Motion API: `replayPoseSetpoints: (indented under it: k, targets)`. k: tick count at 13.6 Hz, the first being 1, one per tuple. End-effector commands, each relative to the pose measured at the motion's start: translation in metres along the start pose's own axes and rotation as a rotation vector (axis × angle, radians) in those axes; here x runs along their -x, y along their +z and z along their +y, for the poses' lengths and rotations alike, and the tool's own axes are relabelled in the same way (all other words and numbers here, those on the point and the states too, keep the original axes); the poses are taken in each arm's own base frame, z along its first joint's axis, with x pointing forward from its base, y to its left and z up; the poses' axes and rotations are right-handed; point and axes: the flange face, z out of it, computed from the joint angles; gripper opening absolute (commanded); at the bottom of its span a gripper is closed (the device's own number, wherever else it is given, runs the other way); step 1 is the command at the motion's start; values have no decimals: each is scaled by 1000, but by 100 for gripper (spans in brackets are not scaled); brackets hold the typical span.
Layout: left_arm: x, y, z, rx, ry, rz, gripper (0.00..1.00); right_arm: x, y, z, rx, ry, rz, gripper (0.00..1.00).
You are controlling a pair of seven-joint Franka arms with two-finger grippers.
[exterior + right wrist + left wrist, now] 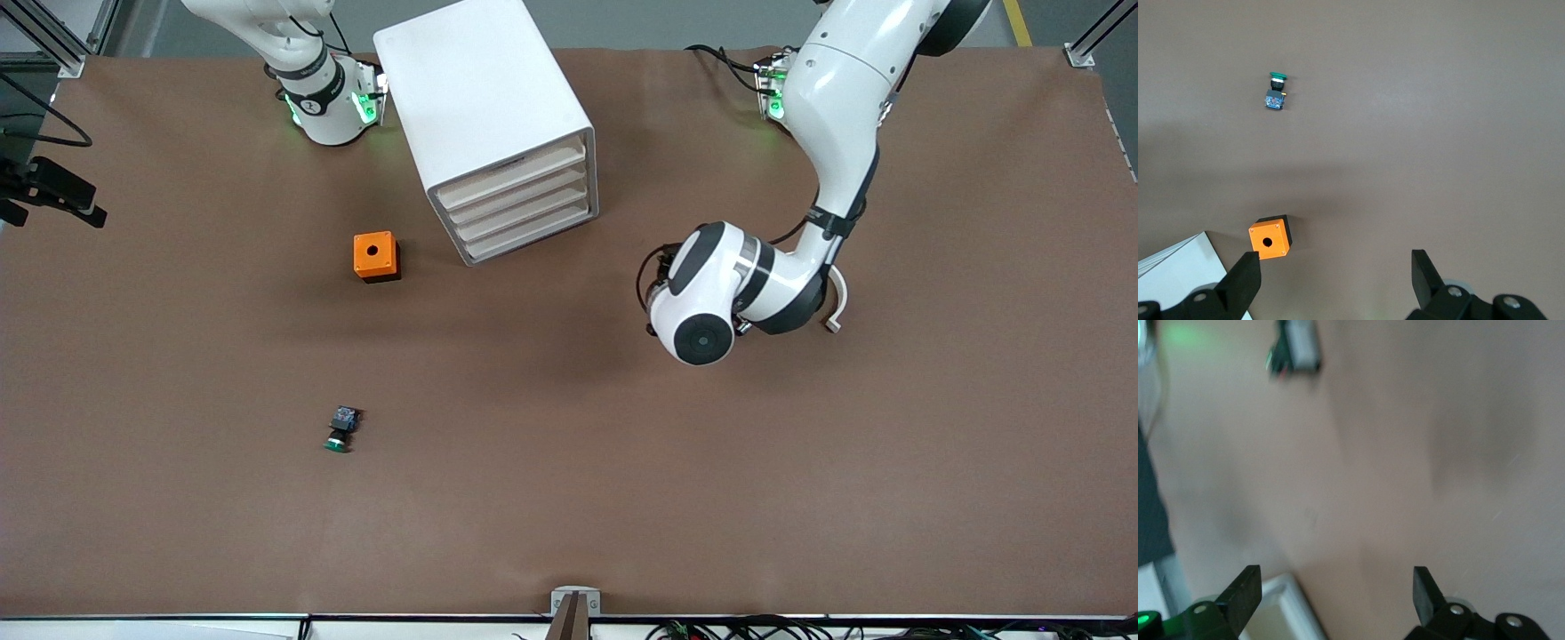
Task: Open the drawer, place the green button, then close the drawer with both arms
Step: 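Hook the left gripper onto the lowest drawer's front edge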
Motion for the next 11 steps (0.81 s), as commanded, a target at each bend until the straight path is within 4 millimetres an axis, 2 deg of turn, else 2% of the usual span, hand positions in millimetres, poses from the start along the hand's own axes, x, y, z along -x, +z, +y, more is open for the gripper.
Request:
replayPoseSetpoints:
  k: [1,4,5,6,7,9,11]
  targets:
    - [25,16,-4,-91,-127,-121,99,9,-2,1,8,0,1,100]
    - [44,36,-4,-237,-298,-272,89,9,-2,1,6,0,1,100]
    - [62,53,-10,-275,-339,-267,85,9,-2,1,6,0,1,100]
    - [72,67,-12,-310,-374,-267,81,9,-2,1,6,0,1,100]
    - [76,82,-10,-336,-388,-265,80,9,-2,1,6,0,1,100]
    - [82,106,-4,-370,-405,-280,71,9,-1,1,6,-2,0,100]
    - [93,118,-6,-406,-410,-324,66,9,-1,3,6,1,0,100]
